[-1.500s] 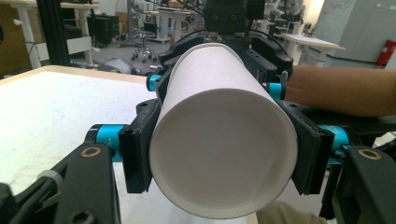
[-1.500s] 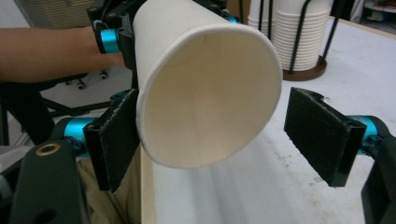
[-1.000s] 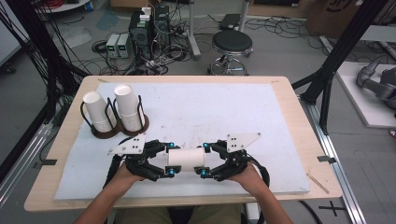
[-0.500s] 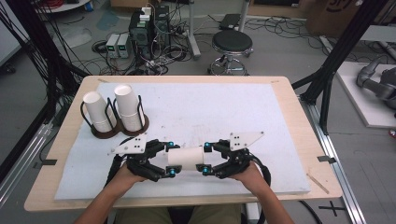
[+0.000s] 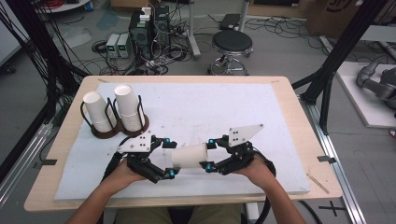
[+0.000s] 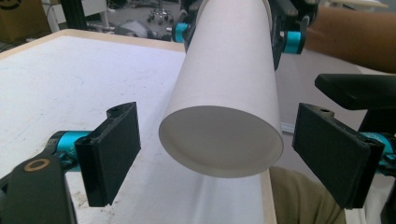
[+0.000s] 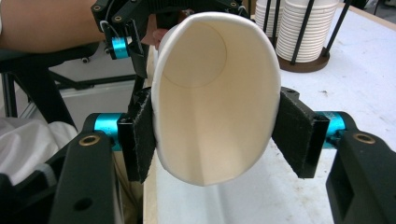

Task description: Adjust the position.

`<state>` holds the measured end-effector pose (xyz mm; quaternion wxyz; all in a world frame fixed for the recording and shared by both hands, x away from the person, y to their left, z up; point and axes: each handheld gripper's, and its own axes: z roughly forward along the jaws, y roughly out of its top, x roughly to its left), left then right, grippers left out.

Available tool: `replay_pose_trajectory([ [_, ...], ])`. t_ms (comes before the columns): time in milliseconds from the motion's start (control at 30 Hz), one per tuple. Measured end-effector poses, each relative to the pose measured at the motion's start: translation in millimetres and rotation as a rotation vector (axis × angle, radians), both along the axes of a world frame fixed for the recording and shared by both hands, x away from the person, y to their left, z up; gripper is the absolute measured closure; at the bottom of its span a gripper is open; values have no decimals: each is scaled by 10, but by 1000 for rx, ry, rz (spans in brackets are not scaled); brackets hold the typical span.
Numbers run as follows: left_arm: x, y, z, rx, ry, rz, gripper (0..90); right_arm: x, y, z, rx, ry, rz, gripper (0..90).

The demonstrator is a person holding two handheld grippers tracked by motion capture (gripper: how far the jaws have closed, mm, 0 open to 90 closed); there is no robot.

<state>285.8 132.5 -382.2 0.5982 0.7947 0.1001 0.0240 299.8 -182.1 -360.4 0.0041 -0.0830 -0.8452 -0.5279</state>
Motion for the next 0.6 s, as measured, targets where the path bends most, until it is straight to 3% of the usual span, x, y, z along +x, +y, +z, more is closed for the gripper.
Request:
replay_pose_trajectory([
  [333,26,-44,96,75,-19,5,153,36,85,286,-170,-51,28,370],
  [600,51,-125,128,155,-23,-6,156,60,202,379,-287,-65,31,366],
])
